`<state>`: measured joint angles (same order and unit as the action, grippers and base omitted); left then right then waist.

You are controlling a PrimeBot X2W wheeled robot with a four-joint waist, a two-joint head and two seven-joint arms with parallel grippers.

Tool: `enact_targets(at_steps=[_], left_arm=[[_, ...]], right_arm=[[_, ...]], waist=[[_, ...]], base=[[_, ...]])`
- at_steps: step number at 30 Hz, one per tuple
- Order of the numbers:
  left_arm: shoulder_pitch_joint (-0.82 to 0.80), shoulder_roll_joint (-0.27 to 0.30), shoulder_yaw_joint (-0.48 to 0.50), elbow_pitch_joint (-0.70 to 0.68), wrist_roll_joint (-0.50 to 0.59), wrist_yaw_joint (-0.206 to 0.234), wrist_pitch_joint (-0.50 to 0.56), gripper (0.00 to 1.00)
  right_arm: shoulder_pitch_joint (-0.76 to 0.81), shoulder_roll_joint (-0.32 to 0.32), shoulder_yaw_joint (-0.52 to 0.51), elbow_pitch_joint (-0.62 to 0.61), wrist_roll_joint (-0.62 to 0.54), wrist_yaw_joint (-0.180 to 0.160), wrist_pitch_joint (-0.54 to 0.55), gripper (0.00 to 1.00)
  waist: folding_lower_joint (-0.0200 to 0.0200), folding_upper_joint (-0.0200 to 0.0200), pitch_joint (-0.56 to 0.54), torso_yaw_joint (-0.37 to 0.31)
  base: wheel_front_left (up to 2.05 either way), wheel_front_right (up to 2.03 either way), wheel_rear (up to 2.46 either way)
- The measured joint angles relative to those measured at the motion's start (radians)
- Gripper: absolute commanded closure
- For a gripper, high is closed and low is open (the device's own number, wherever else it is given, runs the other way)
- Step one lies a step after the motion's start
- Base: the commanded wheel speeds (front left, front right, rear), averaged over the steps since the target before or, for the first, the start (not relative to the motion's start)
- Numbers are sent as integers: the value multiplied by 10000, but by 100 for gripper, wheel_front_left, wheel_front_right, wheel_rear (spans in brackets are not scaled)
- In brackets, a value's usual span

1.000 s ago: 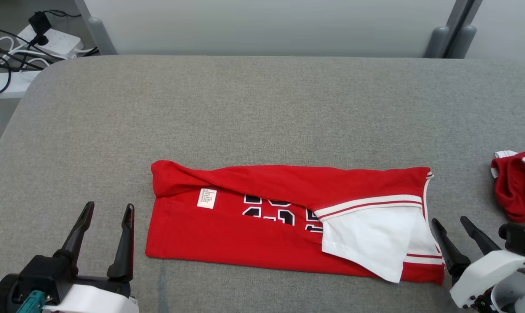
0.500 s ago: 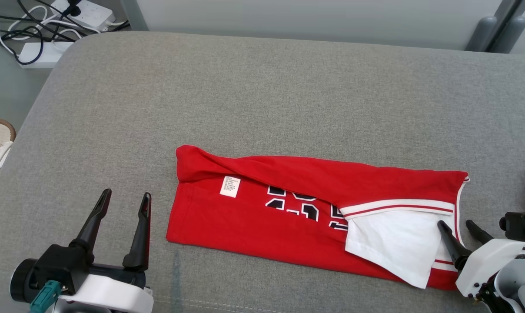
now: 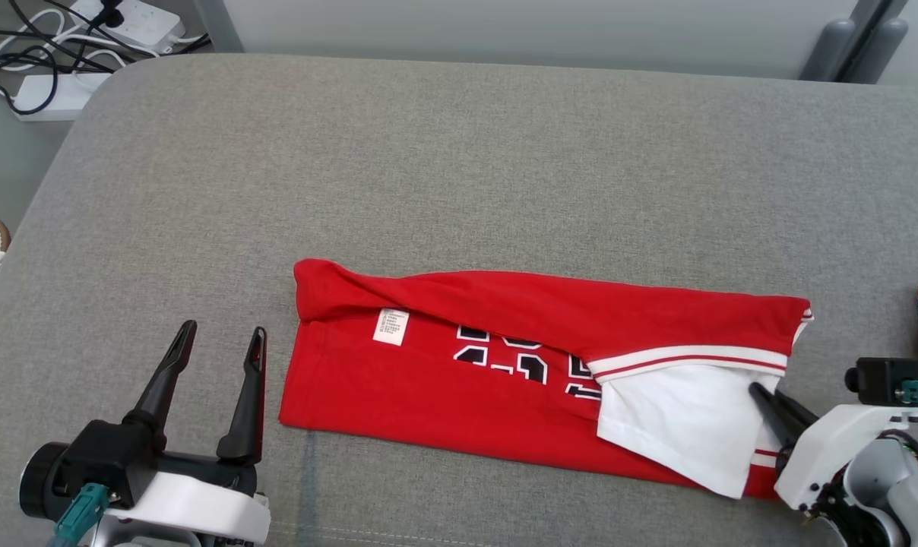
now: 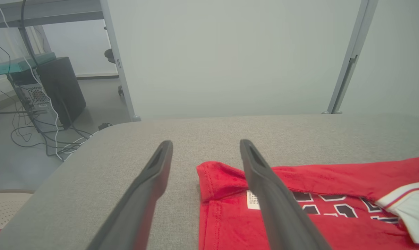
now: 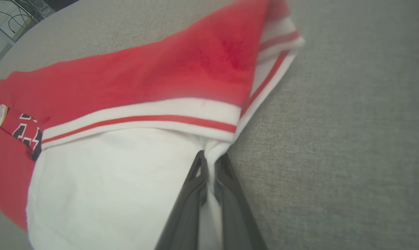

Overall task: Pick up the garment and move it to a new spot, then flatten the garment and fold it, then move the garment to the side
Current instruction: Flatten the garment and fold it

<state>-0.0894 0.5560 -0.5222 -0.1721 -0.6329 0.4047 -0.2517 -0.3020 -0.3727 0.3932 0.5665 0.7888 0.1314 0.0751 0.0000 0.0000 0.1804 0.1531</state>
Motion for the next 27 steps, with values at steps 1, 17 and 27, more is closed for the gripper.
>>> enact_targets(at_steps=[1,17,27], left_arm=[[0,0,19,2,10,0,0,0],[11,-125,314,-59,178,-25,-2,0],[10,-293,316,36,345,-178,-8,0]], right_arm=[[4,-52,-56,10,102,0,-69,100],[698,-1910,-1827,-1584,382,-6,-102,100],[859,-1315,-1956,-4907,1340,-12,1235,100]], waist=[[0,0,13,-25],[0,0,45,-711],[0,0,-62,-862]], base=[[0,0,0],[0,0,0],[0,0,0]])
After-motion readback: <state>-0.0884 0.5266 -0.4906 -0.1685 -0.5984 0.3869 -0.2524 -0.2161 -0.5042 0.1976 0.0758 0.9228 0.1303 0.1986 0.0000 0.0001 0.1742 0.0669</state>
